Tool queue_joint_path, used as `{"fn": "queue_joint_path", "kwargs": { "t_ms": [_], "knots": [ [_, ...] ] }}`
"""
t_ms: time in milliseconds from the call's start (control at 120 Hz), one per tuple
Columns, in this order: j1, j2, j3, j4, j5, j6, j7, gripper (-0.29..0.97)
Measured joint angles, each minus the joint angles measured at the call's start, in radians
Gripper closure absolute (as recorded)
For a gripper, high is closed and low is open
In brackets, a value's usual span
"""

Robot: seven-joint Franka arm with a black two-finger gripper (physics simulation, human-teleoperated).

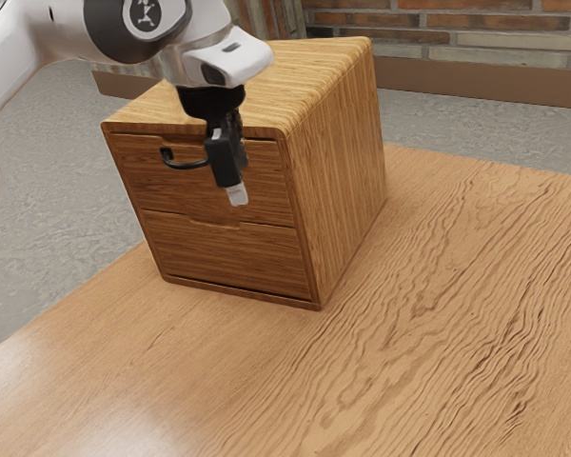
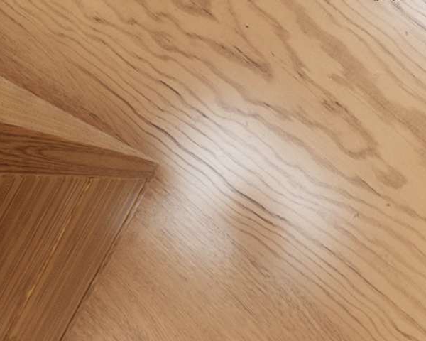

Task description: Pull the drawer handle with one arm to open the drawer

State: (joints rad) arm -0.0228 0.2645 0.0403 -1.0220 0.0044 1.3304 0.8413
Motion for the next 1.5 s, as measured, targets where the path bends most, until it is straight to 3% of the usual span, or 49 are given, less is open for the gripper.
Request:
{"fn": "queue_joint_path", "kwargs": {
  "t_ms": [267, 458, 650, 700, 892, 967, 1217, 1392, 1500],
  "knots": [
    [0.004, -0.002, 0.001, 0.005, -0.005, 0.076, 0.211, 0.0],
    [0.012, -0.188, -0.001, 0.08, -0.015, 0.078, 0.319, 0.0],
    [0.004, -0.213, -0.01, 0.026, -0.014, 0.189, 0.405, 0.0],
    [0.001, -0.243, -0.015, -0.052, -0.012, 0.228, 0.424, 0.0],
    [-0.004, -0.701, -0.015, -0.747, 0.02, 0.55, 0.484, 0.0],
    [-0.005, -0.82, -0.012, -0.918, 0.038, 0.675, 0.502, 0.0],
    [0.023, -0.798, 0.013, -0.984, 0.056, 0.872, 0.553, 0.0],
    [0.013, -0.797, 0.018, -0.991, 0.059, 0.863, 0.58, 0.0],
    [-0.033, -0.795, 0.066, -0.998, 0.06, 0.861, 0.593, 0.0]
  ]
}}
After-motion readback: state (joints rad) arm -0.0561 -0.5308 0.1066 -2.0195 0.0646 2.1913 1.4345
